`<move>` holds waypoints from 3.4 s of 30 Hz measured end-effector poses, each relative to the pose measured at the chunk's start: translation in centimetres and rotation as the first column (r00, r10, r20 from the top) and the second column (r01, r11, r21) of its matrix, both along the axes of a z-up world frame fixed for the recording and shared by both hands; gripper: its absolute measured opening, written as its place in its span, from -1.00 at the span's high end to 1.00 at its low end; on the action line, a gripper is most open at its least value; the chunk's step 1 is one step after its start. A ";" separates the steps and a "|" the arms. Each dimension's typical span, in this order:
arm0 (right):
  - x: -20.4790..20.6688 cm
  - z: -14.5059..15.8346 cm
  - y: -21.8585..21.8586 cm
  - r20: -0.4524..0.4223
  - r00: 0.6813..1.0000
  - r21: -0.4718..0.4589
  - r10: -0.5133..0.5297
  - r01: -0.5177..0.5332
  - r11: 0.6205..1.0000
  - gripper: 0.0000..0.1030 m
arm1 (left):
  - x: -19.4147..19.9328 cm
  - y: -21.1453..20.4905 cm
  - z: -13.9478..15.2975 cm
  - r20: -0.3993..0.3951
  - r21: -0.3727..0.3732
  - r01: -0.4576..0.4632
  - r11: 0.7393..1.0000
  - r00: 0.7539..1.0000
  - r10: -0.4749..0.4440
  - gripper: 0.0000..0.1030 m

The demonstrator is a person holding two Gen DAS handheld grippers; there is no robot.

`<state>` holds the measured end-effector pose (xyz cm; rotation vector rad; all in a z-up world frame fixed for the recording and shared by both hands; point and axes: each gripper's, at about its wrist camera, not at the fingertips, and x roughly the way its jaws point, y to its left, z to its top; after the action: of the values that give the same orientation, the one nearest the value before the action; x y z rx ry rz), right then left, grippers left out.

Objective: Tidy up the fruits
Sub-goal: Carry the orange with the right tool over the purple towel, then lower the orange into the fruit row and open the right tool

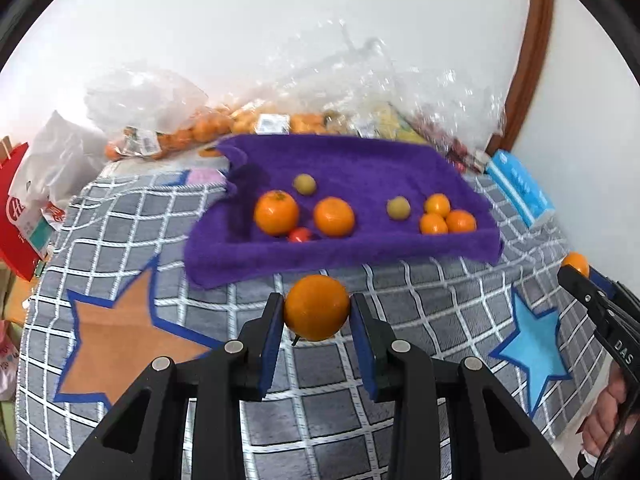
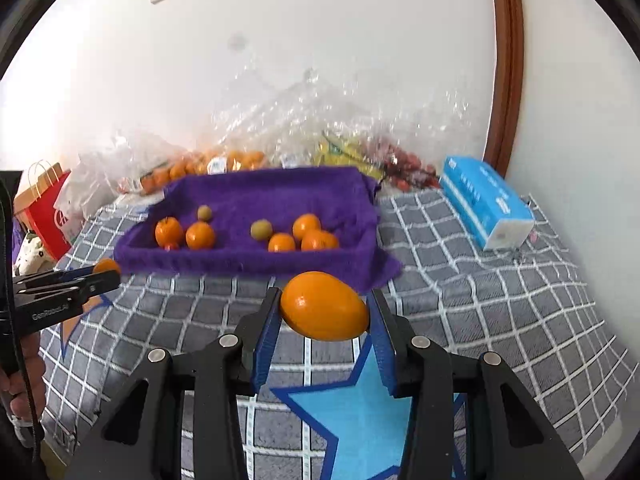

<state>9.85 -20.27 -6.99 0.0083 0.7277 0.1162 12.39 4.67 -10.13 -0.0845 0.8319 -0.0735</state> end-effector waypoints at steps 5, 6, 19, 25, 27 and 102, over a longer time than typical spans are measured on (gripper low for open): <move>1.6 1.3 0.2 0.019 1.000 0.016 -0.004 0.004 1.000 0.17 | 0.4 2.0 1.8 0.035 -0.012 -0.047 0.999 0.998 0.047 0.38; 1.9 1.5 0.2 0.021 1.000 0.019 0.000 0.000 1.000 0.17 | 0.7 2.2 2.0 0.040 -0.017 -0.051 0.999 0.998 0.052 0.38; 6.8 2.9 0.4 0.055 0.998 0.026 0.030 -0.031 0.999 0.17 | 5.1 2.1 2.4 0.060 -0.070 -0.048 0.996 0.997 0.053 0.38; 9.4 2.8 -0.2 0.044 0.999 0.031 0.025 -0.026 0.999 0.17 | 7.4 1.5 2.6 0.047 -0.060 -0.049 0.997 0.998 0.052 0.38; 10.3 2.8 -0.4 0.042 0.999 0.034 0.022 -0.023 0.999 0.17 | 8.0 1.2 2.7 0.047 -0.057 -0.048 0.997 0.998 0.051 0.38; 17.5 -6.8 -0.8 -0.083 0.993 0.022 0.083 -0.081 0.996 0.15 | 14.5 -8.0 -4.6 -0.145 -0.006 0.118 0.993 0.982 -0.118 0.13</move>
<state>27.36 -21.06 -13.82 0.0010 0.8112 0.2019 26.92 -3.36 -14.72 -0.0383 0.9828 -0.1796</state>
